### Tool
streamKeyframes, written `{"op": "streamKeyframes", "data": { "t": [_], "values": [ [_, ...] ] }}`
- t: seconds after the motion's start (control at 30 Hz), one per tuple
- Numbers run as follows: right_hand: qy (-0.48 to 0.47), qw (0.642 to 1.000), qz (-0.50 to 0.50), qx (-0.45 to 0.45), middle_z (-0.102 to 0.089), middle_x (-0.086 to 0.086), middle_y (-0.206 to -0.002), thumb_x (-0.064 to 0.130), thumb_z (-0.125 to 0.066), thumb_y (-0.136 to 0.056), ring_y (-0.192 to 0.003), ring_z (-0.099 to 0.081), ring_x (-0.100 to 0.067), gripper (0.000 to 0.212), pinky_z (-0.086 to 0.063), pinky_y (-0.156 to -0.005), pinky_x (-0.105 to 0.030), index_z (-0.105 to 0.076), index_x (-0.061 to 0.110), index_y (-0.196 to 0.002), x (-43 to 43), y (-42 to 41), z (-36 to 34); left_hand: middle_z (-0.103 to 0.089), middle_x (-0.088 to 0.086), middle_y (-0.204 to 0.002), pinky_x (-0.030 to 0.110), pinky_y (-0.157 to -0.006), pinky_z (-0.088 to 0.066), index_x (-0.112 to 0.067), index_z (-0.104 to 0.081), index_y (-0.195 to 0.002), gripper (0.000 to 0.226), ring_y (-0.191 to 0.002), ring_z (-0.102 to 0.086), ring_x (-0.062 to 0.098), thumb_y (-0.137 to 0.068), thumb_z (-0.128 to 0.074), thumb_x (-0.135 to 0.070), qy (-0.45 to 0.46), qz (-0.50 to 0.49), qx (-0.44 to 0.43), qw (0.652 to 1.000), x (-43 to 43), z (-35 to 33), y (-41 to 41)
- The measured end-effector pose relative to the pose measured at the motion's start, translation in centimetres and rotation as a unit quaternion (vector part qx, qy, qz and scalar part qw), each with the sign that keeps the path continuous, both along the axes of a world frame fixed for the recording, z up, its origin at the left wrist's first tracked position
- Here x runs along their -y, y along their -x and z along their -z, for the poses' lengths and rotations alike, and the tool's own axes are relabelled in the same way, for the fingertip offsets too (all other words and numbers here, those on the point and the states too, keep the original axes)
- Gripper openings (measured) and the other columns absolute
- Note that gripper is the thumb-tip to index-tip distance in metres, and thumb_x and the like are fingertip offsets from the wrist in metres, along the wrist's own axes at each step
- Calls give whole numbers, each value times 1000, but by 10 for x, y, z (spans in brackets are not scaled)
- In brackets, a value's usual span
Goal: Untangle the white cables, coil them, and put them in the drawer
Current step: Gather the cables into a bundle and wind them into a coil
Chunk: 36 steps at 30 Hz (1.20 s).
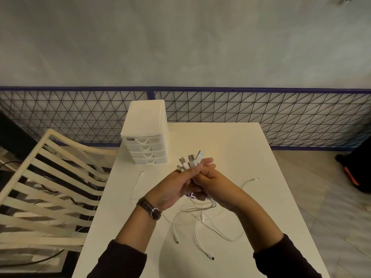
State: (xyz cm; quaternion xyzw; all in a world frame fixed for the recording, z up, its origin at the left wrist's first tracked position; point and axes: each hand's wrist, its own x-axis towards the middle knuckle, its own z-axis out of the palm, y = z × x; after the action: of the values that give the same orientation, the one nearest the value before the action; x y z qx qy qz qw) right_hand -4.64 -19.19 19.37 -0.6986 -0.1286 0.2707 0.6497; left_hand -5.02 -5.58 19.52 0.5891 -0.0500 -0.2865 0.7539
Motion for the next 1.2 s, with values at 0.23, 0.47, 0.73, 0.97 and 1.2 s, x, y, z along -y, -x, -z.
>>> {"op": "streamKeyframes", "data": {
  "t": [0.23, 0.47, 0.73, 0.97, 1.2],
  "values": [
    [31, 999, -34, 2, -33, 3, -55, 26, -35, -101, -50, -26, -10, 34, -21, -49, -25, -52, 6, -79, -2, -3, -2, -70, -1, -110, 29, -81, -54, -18, -68, -106, 39, -105, -64, 21, -96, -36, -38, -29, -48, 74, 996, -1, -1, 1],
    [-11, 1000, 15, 6, -36, 1, -55, 21, -44, -99, -48, -28, -10, 23, -25, -46, -19, -58, 8, -86, 1, -2, -2, -62, 8, -126, 40, -101, -43, -18, -46, -79, 25, -118, -57, 25, -95, -35, -34, 202, -144, -25, 968, -4, -4, -4],
    [-93, 994, 1, -56, -67, -18, -84, 13, -45, -97, -62, -65, -19, 28, -54, -63, -25, -61, -10, -100, -1, -5, -7, -64, -1, -124, 37, -103, -42, -23, -66, -88, 31, -124, -53, 18, -90, -37, -33, 169, -88, -15, 982, -7, -10, -4],
    [-173, 973, -31, -146, -68, -14, -81, 21, -53, -87, -63, -68, -18, 26, -58, -64, -25, -64, -1, -95, -5, -10, -13, -52, -2, -138, 32, -106, -39, -16, -52, -84, 28, -131, -45, 16, -94, -34, -36, 106, -32, 27, 993, -17, -10, -11],
    [-126, 986, -5, -106, -72, -14, -79, 15, -62, -78, -76, -68, -25, 17, -55, -84, -41, -68, 1, -86, -5, -15, -14, -50, -1, -140, 17, -52, -36, -21, -60, -88, 27, -53, -44, 10, -96, -36, -27, 119, -7, 22, 993, -19, -20, -9]
  ]
}}
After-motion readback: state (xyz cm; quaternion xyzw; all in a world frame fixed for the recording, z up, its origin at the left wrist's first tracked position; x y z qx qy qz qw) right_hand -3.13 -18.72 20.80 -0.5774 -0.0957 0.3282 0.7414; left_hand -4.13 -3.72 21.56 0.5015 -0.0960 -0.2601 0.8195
